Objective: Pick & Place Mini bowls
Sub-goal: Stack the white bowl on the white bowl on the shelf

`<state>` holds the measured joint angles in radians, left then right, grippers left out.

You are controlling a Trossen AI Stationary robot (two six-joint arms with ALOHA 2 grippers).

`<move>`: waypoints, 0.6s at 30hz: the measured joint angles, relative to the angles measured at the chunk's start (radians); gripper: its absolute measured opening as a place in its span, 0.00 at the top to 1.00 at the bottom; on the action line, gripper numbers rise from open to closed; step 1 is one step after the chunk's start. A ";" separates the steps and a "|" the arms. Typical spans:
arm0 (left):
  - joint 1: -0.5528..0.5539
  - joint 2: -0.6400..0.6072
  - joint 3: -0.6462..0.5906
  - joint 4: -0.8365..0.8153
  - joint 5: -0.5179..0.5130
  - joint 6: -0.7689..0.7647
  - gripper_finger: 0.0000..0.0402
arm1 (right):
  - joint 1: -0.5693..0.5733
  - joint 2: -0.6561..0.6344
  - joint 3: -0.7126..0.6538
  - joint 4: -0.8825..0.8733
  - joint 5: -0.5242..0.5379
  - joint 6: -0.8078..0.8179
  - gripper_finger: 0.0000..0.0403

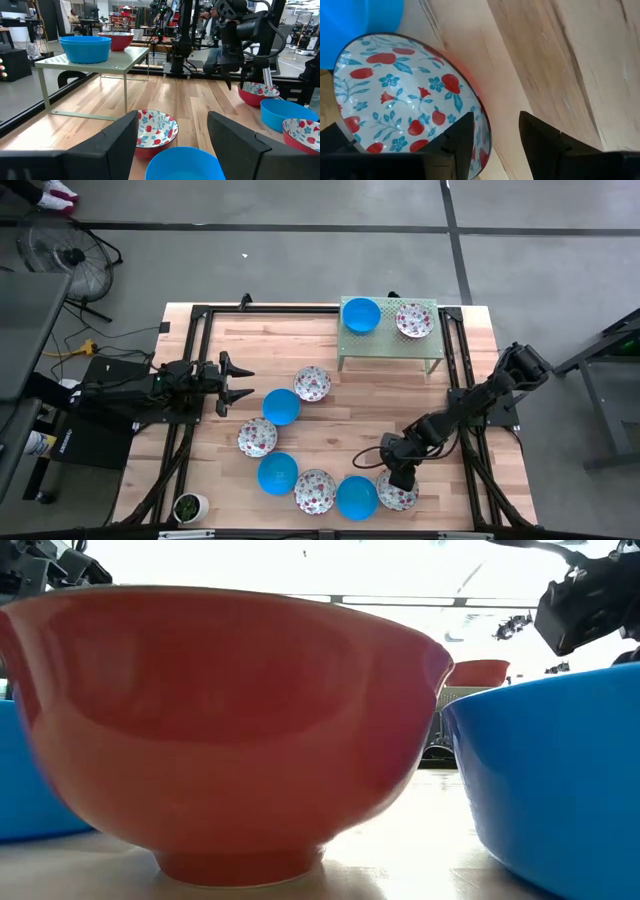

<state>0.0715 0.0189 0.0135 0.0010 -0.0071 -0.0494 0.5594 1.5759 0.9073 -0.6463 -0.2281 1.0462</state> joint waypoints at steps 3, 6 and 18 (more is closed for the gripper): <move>0.000 0.000 0.000 0.000 0.000 0.000 0.42 | 0.000 0.001 0.000 0.001 0.006 0.000 0.65; 0.000 0.000 0.000 0.000 0.000 0.000 0.42 | 0.000 0.001 0.000 0.001 0.007 0.000 0.68; 0.000 0.000 0.000 0.000 0.000 0.000 0.42 | 0.000 0.000 0.002 0.009 0.006 0.027 0.98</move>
<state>0.0716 0.0189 0.0135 0.0006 -0.0071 -0.0494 0.5594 1.5757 0.9096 -0.6373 -0.2222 1.0729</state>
